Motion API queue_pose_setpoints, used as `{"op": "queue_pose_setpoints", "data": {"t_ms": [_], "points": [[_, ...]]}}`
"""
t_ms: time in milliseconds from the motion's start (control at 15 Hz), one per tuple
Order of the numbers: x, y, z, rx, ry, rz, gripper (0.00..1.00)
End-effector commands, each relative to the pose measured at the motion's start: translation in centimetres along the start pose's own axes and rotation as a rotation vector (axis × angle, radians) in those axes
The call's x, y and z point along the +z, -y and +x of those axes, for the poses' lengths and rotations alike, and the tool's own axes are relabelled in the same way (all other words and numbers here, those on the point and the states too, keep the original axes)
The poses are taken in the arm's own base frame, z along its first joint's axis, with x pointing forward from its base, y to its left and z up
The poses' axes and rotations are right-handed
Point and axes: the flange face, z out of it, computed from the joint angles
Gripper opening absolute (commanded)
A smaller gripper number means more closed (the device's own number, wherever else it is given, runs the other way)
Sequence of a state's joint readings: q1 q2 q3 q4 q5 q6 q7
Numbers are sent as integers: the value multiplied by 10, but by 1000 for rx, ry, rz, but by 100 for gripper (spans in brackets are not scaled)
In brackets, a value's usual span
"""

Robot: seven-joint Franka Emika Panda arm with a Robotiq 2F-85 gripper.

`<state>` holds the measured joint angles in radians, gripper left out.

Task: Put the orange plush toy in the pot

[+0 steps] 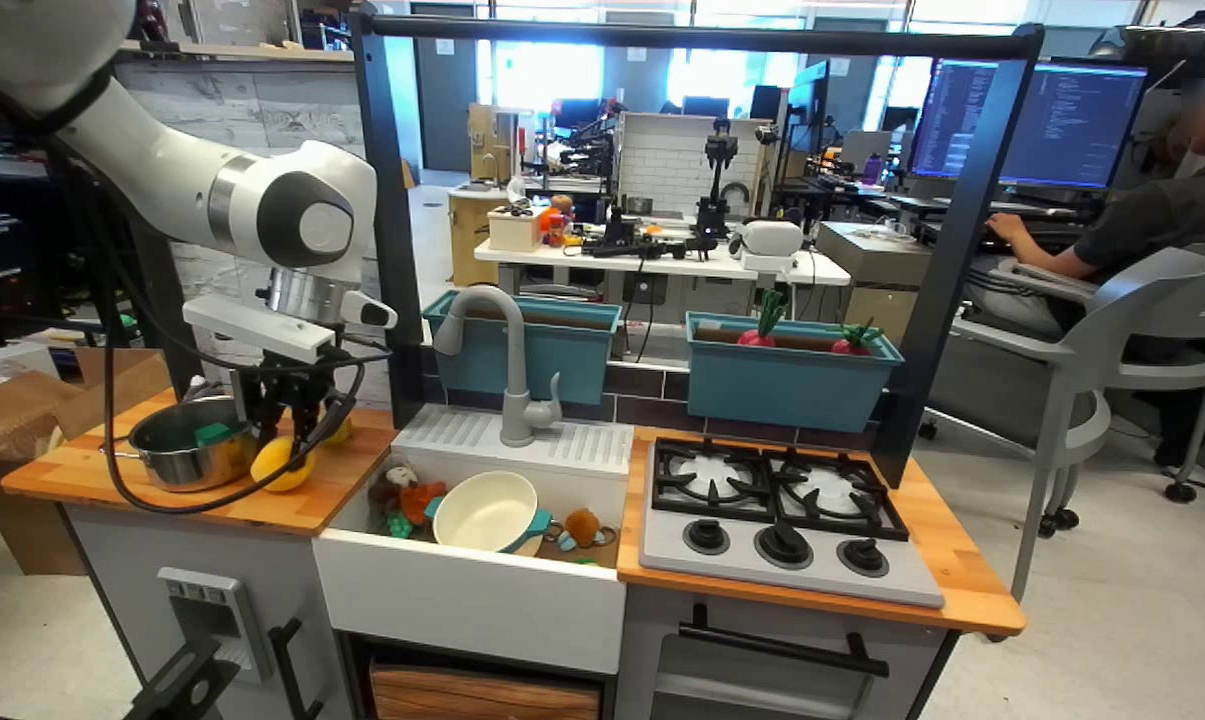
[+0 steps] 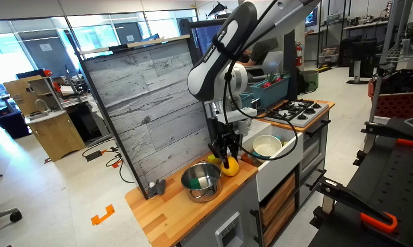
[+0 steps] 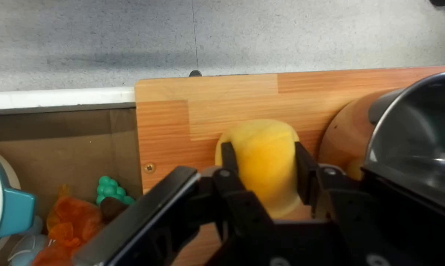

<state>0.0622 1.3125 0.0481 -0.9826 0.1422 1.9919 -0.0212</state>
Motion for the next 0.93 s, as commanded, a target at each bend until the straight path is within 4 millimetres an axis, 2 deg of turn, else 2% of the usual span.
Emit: {"op": "queue_pose_setpoints", "data": {"t_ms": [0,133,200,267,533,867], "points": [[-8,7,3,-8,9,-16,9],[-20,18,-3,-46,8,-13,1],[-27,24,-5,-66,4,-13,6],[-33,30,-8,-85,1,-14,3],[-62,57,-23,-158,-16,-20,5],[-98,81,-50,-222,-29,-38,5]]}}
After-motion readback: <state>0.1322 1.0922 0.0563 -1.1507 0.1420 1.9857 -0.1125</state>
